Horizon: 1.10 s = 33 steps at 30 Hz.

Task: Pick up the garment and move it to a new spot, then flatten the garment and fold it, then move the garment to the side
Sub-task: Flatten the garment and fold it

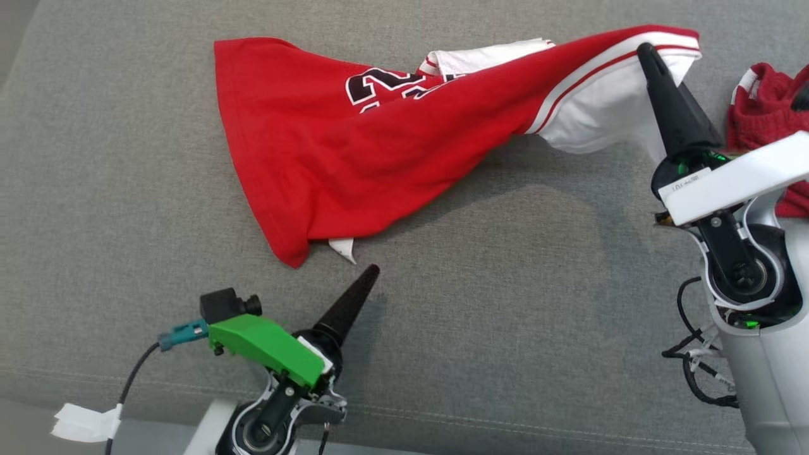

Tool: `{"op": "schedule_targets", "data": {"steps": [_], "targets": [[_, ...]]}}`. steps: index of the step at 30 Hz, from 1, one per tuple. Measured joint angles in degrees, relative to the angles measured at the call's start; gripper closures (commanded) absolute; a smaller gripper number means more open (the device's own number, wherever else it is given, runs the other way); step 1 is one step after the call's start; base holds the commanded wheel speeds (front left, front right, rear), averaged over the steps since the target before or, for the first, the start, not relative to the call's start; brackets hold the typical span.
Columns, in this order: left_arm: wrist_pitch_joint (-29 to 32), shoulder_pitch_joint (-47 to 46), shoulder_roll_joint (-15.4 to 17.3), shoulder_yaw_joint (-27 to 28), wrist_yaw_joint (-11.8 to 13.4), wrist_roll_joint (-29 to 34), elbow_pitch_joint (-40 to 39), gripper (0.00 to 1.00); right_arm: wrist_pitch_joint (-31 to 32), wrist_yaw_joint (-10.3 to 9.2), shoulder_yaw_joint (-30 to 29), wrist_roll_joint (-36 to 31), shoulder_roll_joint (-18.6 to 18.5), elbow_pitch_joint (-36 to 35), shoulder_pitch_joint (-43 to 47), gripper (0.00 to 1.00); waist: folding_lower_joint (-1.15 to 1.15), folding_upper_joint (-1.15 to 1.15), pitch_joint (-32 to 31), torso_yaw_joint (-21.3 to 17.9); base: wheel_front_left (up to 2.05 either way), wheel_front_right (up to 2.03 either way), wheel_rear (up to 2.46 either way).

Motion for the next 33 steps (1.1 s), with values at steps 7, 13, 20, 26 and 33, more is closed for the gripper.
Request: {"op": "schedule_targets", "data": {"steps": [7, 13, 20, 26, 33], "targets": [[-0.78, 1.04, -0.13, -4.66, 0.08, 2.27, 2.35, 0.00, 4.35, -0.48, 0.60, -0.02, -1.55, -1.19, -5.23, 1.00, 0.00, 0.00, -1.12, 2.03, 0.00, 0.00, 0.00], [-4.52, 0.87, -0.16, -6.10, -0.66, 2.32, 2.83, 0.00, 9.38, -0.85, 3.98, -0.14, -2.91, -1.22, -8.15, 1.00, 0.00, 0.00, -2.92, 2.89, 0.00, 0.00, 0.00], [-8.13, -0.10, -0.13, -13.94, -2.35, -2.03, 2.26, 0.00, 15.68, -0.93, 7.25, -0.99, -3.63, -1.62, -15.38, 1.00, 0.00, 0.00, -5.85, 3.30, 0.00, 0.00, 0.00], [-11.25, -0.12, -0.09, -17.64, -2.53, -5.11, 2.82, 0.00, 19.02, -1.40, 7.81, -1.10, -3.53, -0.64, -19.79, 1.00, 0.00, 0.00, -8.13, 3.38, 0.00, 0.00, 0.00], [-15.80, -1.42, -0.09, -20.05, -2.59, -7.91, 3.50, 0.00, 22.18, -1.86, 7.76, -0.88, -1.96, 0.69, -21.81, 1.00, 0.00, 0.00, -10.63, 3.95, 0.00, 0.00, 0.00]]}}
